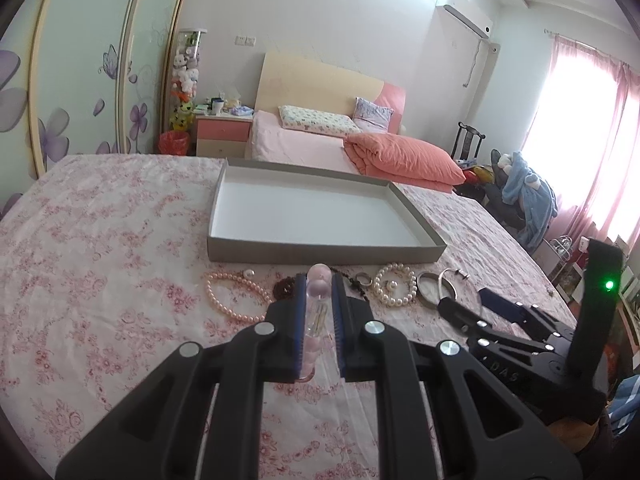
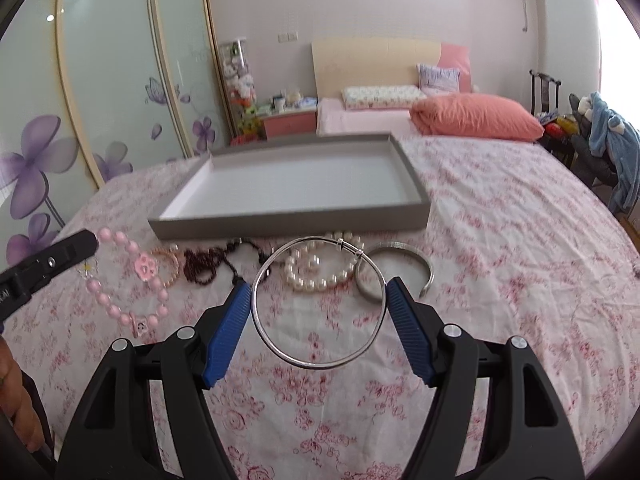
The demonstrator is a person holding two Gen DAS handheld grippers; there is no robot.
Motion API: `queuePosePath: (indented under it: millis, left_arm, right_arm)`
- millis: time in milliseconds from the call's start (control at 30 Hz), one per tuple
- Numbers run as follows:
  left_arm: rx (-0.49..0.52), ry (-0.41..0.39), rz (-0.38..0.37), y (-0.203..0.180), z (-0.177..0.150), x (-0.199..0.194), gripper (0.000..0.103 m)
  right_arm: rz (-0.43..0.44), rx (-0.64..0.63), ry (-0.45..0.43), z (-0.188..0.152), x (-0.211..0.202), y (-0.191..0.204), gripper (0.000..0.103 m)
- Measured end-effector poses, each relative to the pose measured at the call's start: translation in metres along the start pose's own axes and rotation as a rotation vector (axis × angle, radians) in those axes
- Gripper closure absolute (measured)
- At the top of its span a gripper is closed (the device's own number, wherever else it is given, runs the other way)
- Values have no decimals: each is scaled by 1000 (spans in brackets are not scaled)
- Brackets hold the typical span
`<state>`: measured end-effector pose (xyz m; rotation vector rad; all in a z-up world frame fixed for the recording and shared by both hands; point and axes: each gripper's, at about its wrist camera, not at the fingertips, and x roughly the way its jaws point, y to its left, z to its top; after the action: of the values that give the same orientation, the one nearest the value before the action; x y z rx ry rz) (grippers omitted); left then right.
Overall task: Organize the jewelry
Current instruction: 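Carry both pieces over the gray tray and open both tools to drop them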
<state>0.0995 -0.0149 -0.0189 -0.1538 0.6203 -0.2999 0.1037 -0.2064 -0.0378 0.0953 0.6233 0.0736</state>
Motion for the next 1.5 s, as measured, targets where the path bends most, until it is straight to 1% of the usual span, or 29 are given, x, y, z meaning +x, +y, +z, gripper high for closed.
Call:
queuePosePath:
  millis: [167, 367, 500, 633, 767, 933, 1000, 1200, 1433, 1467, 1500]
  left_arm:
    - [27, -38, 28, -6, 15, -6, 90]
    - [74, -122, 118, -14, 48, -9, 90]
    - [86, -134, 155, -16, 73, 7, 90]
    - [87, -134, 179, -17, 92, 31, 90]
    - [83, -112, 190, -18, 106, 61, 90]
    - [71, -61, 198, -11, 120, 101, 90]
    - [65, -44, 206, -6, 123, 117, 90]
    - [50, 10, 205, 3, 127, 157, 90]
    - [46, 47, 207, 12, 131, 190, 89]
    - [42, 51, 206, 14, 131, 193, 89]
    - [37, 46, 210, 15, 132, 194, 88]
  right_arm:
    - [-16, -16, -80, 20, -10, 0, 33]
    - [-50, -45, -205, 57, -16, -2, 33]
    - [-48, -44, -259, 81, -6, -4, 33]
    - [-46, -51, -280, 99, 12, -5, 33]
    - [-37, -50, -260, 108, 35, -8, 33]
    - [-40, -69, -213, 118, 70, -9, 33]
    - [-35, -69, -179, 119, 85, -9, 33]
    - [-37, -75, -31, 119, 138, -9, 33]
    - [-50, -90, 62, 118, 168, -4, 33]
    - [-51, -87, 60, 118, 168, -4, 32]
    - [-53, -83, 55, 118, 167, -4, 26]
